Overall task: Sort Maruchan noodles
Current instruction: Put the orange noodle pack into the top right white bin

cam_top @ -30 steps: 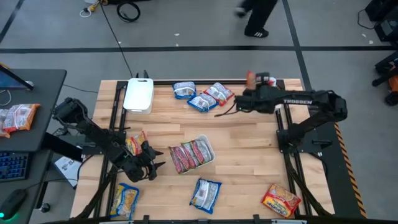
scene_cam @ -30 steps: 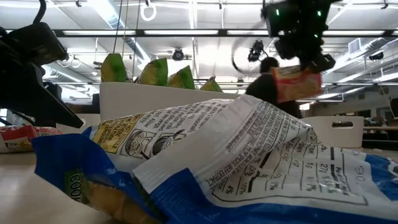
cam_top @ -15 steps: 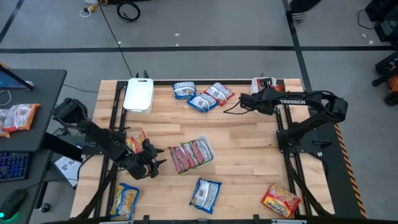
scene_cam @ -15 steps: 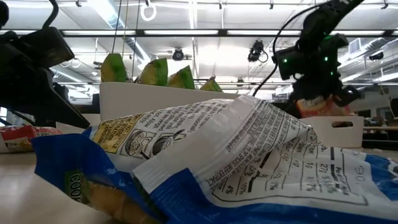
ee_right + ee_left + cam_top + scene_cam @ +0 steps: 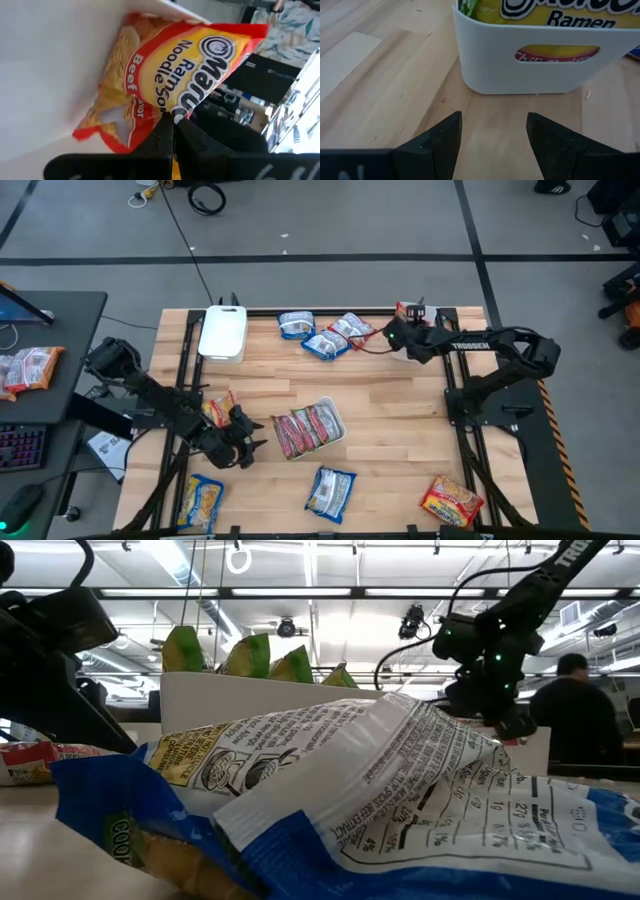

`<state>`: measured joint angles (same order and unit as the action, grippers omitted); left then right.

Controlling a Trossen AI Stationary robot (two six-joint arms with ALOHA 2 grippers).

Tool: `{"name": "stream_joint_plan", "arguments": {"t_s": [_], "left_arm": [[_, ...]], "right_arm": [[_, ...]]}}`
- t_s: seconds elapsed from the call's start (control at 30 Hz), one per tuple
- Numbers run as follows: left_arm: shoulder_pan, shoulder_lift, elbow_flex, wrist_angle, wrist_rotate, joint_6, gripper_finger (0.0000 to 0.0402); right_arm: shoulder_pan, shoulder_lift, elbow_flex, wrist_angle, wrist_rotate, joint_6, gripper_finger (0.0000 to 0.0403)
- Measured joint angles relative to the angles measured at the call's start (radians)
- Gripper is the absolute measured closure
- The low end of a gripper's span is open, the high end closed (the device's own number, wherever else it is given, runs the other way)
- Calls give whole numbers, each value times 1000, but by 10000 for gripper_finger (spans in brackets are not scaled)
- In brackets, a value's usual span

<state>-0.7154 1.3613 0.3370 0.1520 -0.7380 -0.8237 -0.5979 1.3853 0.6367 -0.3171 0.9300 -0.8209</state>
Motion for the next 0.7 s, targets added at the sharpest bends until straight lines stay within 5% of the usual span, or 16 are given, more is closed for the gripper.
{"name": "stream_joint_plan", "arguments": {"t_s": [0.4,0.7], "left_arm": [[1,0,0,-3,0,0,175],[1,0,0,0,0,-3,175]], "right_arm": [[-100,-2,-12,93,-102,-64,378],[-117,-1,-13,80,-101,24,285]]}}
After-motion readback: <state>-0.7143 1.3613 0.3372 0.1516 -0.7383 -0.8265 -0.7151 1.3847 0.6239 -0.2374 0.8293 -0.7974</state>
